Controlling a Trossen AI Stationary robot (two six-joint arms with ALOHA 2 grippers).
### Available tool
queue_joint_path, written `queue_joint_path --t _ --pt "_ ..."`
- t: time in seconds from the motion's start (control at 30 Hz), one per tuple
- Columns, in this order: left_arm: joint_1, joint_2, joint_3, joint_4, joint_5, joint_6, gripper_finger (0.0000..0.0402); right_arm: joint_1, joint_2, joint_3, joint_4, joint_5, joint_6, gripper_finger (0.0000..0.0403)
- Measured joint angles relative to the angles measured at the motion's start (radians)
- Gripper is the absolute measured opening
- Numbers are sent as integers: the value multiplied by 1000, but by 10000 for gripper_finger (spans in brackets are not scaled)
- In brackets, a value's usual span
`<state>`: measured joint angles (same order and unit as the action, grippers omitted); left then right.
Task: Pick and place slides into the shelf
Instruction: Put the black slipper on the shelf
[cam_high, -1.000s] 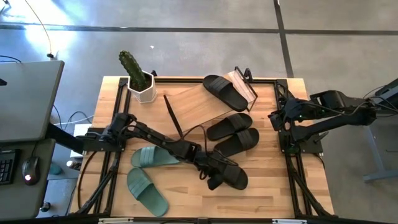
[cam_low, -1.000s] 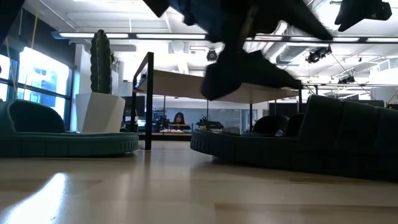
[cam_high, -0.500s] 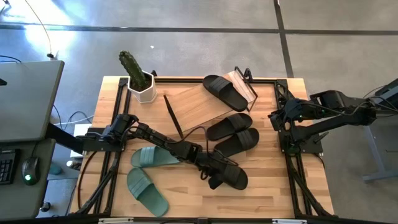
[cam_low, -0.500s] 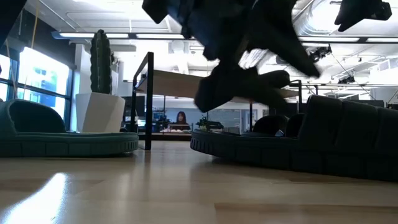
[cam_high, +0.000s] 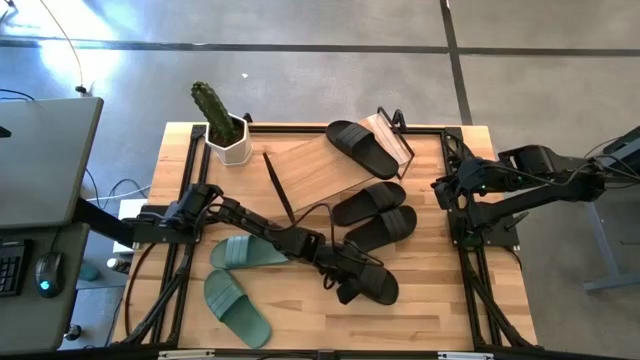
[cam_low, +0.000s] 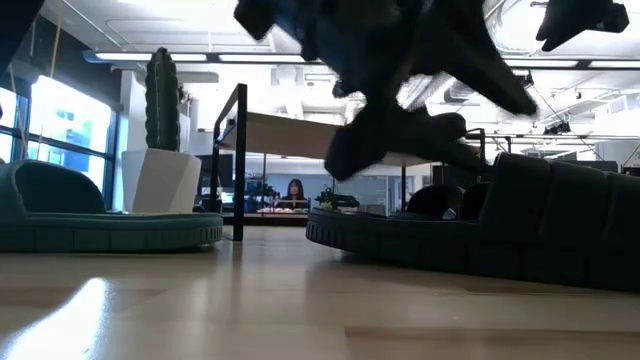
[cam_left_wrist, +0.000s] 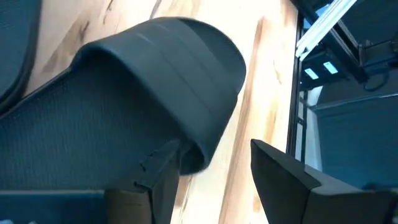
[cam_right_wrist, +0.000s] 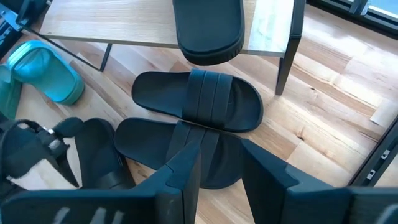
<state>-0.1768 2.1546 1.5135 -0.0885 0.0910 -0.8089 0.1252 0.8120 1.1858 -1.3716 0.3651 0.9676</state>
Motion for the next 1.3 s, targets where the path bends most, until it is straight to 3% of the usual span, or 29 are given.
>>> queue_joint_path --t 0.27,0.73,1.3 --pt "1 49 1 39 80 -68 177 0 0 0 0 2 0 101" --pt "7 55 44 86 21 -6 173 0 0 0 0 9 -6 101" --pt "7 108 45 193 43 -7 16 0 0 0 0 20 -7 101"
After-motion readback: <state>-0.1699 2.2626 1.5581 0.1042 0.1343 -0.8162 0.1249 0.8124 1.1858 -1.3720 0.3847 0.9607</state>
